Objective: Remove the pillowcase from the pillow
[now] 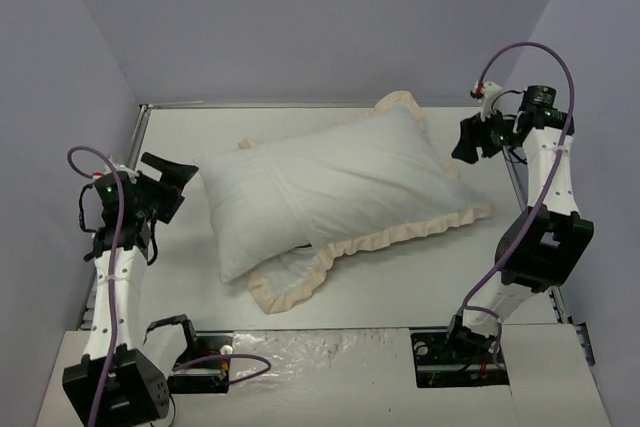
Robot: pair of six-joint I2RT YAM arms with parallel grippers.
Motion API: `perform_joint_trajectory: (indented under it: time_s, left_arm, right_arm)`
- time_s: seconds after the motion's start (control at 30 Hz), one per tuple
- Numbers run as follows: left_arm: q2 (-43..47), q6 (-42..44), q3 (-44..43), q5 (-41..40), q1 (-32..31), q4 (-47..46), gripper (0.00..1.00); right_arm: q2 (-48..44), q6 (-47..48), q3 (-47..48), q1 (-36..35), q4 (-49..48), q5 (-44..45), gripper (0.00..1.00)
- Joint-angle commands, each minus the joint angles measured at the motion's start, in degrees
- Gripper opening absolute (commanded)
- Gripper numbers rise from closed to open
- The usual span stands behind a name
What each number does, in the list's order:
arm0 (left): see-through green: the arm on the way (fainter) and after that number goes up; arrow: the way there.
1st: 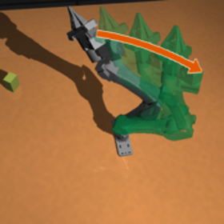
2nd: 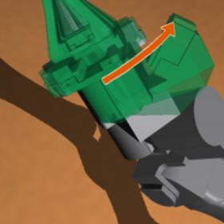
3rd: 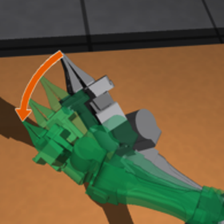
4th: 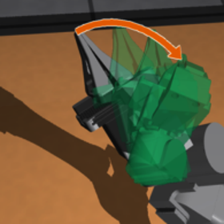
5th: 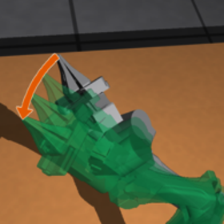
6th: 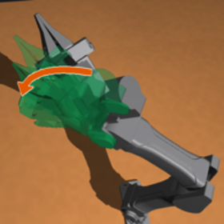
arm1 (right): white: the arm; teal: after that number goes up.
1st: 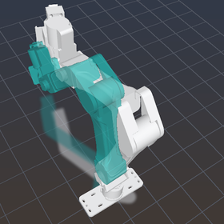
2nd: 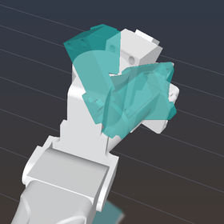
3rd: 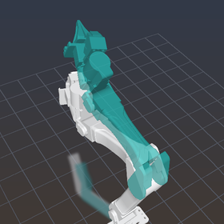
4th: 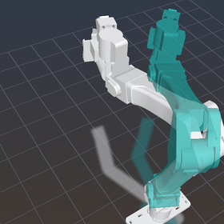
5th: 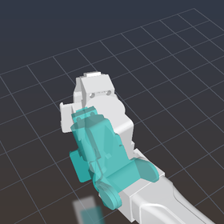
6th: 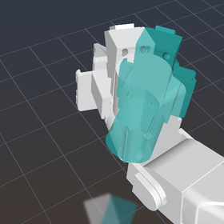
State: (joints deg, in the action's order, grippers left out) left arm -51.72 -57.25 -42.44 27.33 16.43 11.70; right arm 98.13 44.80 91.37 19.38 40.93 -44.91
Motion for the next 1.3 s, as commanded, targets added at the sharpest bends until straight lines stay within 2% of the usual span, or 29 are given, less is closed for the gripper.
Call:
perform_joint_trajectory:
  time_s: [0.0, 0.07, 0.1, 0.13, 0.17, 0.2, 0.27, 0.3, 0.37, 0.4, 0.5, 0.63, 0.73, 0.93, 1.03, 1.07, 1.1, 1.13, 1.2, 1.23, 1.27]
  left_arm:
    - [-7.7, 1.0, -5.5, -2.0, -2.7, 0.5, 0.97]
    - [-11.4, 2.8, -9.5, -4.2, -5.7, 3.3, 0.97]
    - [-14.4, 3.2, -10.6, -6.6, -6.7, 4.0, 0.97]
    - [-15.7, 3.0, -11.4, -7.8, -8.3, 4.3, 0.97]
    - [-16.9, 2.9, -12.7, -8.9, -8.9, 4.3, 0.96]
    - [-19.1, 2.5, -12.9, -9.5, -9.2, 3.8, 0.96]
    - [-21.8, 0.8, -12.8, -9.8, -9.8, 0.8, 0.96]
    - [-22.7, 0.2, -12.7, -9.8, -9.9, -0.3, 0.96]
    - [-25.3, -0.2, -12.8, -9.1, -10.7, -2.4, 0.96]
    - [-26.2, -0.2, -13.3, -8.8, -11.0, -3.0, 0.96]
    - [-29.5, 0.4, -14.5, -7.6, -12.3, -3.6, 0.96]
    - [-31.5, 2.1, -14.9, -6.9, -13.0, -4.0, 0.96]
    - [-31.9, 3.2, -15.1, -6.5, -13.0, -4.1, 0.96]
    - [-33.9, 3.9, -15.7, -3.5, -13.2, -5.7, 0.96]
    - [-34.4, 3.6, -15.5, -2.9, -13.9, -7.0, 0.96]
    - [-34.8, 3.6, -15.4, -2.8, -14.1, -7.2, 0.97]
    - [-35.0, 3.5, -15.2, -2.7, -14.3, -8.0, 0.98]
    - [-35.5, 3.1, -15.1, -2.5, -14.8, -8.4, 0.99]
    - [-35.6, 2.8, -14.6, -2.3, -15.3, -10.1, 1.00]
    - [-35.3, 2.2, -14.4, -2.2, -15.5, -10.7, 1.00]
    - [-35.2, 1.8, -13.7, -2.2, -15.8, -13.3, 1.00]
  right_arm:
    - [4.5, -17.3, 7.8, -3.9, -3.1, -1.2, 0.60]
    - [6.6, -24.6, 11.4, -8.2, -6.7, 5.0, 0.61]
    - [7.1, -33.6, 12.9, -9.3, -12.1, 7.7, 0.65]
    - [7.3, -38.5, 13.0, -11.6, -15.1, 11.1, 0.69]
    - [7.4, -43.5, 12.7, -12.8, -18.1, 19.8, 0.80]
    - [7.7, -50.7, 12.0, -13.7, -22.7, 22.5, 0.85]
    - [8.7, -56.6, 11.4, -14.9, -26.7, 24.7, 1.00]
    - [9.4, -63.1, 10.7, -14.9, -30.9, 24.0, 1.00]
    - [10.8, -69.0, 9.7, -15.2, -35.5, 23.9, 1.00]
    - [11.5, -74.4, 8.0, -15.2, -41.7, 24.8, 1.00]
    - [15.6, -78.7, 8.4, -16.4, -49.6, 28.8, 1.00]
    - [24.4, -82.7, 15.5, -17.3, -49.9, 32.2, 1.00]
    - [29.7, -83.4, 17.4, -18.1, -50.0, 33.8, 1.00]
    - [37.0, -85.3, 19.4, -19.0, -50.0, 30.6, 0.99]
    - [38.3, -87.2, 17.4, -19.0, -50.1, 26.5, 0.90]
    - [38.3, -87.7, 15.8, -19.0, -50.9, 23.1, 0.76]
    - [38.2, -87.9, 14.6, -19.0, -51.9, 21.3, 0.68]
    - [36.9, -88.3, 13.3, -18.9, -55.3, 19.7, 0.48]
    - [34.9, -89.7, 8.8, -18.7, -59.4, 15.4, 0.28]
    - [32.8, -89.7, 7.9, -18.6, -60.5, 14.1, 0.10]
    - [31.7, -89.8, 6.9, -18.2, -63.3, 10.7, 0.03]
